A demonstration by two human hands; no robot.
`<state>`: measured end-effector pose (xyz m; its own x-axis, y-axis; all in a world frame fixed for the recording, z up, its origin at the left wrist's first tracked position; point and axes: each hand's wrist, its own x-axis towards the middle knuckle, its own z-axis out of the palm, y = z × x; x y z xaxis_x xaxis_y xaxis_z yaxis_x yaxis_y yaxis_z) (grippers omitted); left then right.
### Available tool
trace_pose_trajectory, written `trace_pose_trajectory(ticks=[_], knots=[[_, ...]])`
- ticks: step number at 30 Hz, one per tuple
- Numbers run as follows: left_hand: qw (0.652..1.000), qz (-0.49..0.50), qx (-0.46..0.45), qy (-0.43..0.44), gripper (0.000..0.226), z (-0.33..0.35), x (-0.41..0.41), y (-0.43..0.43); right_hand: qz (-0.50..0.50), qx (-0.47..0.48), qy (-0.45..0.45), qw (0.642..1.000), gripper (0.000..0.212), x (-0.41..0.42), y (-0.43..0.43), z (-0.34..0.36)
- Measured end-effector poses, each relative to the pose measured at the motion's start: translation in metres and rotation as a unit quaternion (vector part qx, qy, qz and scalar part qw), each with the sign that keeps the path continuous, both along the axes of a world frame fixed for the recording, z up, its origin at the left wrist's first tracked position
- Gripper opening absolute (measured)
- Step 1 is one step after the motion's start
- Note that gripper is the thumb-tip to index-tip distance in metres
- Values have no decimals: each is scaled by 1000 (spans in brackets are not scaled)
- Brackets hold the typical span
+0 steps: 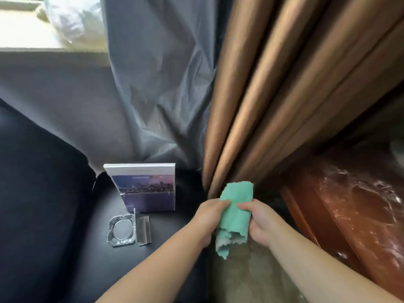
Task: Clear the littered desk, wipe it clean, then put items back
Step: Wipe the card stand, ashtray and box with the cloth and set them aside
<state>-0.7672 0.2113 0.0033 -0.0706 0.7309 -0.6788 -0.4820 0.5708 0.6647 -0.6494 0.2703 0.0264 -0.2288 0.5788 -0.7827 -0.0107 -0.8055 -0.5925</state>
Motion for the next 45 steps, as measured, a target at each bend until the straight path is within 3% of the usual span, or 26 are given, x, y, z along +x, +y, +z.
trace_pose_trajectory(ticks=[7, 13, 18, 23, 29, 34, 41, 45], knots=[[982, -155, 90, 62, 28, 57, 107, 44, -176, 51, 20, 983, 24, 135, -1, 27], [938, -301, 143, 93, 27, 87, 256, 55, -330, 78, 31, 940, 34, 278, -40, 44], [903, -388, 149, 107, 20, 91, 388, 37, -398, 72, 71, 912, 28, 393, -93, 47], [879, -440, 148, 112, 16, 88, 512, 19, -452, 75, 53, 887, 30, 504, -131, 41], [840, -509, 158, 103, 12, 78, 664, -18, -540, 73, 24, 838, 15, 642, -185, 41], [793, -581, 148, 109, 18, 68, 745, -39, -634, 38, 32, 772, 15, 724, -228, 38], [742, -613, 206, 177, 37, 63, 858, 7, -777, 62, 3, 627, 17, 819, -279, 27], [720, -632, 218, 184, 50, 64, 927, 15, -808, 29, -32, 587, 8, 850, -283, 21]])
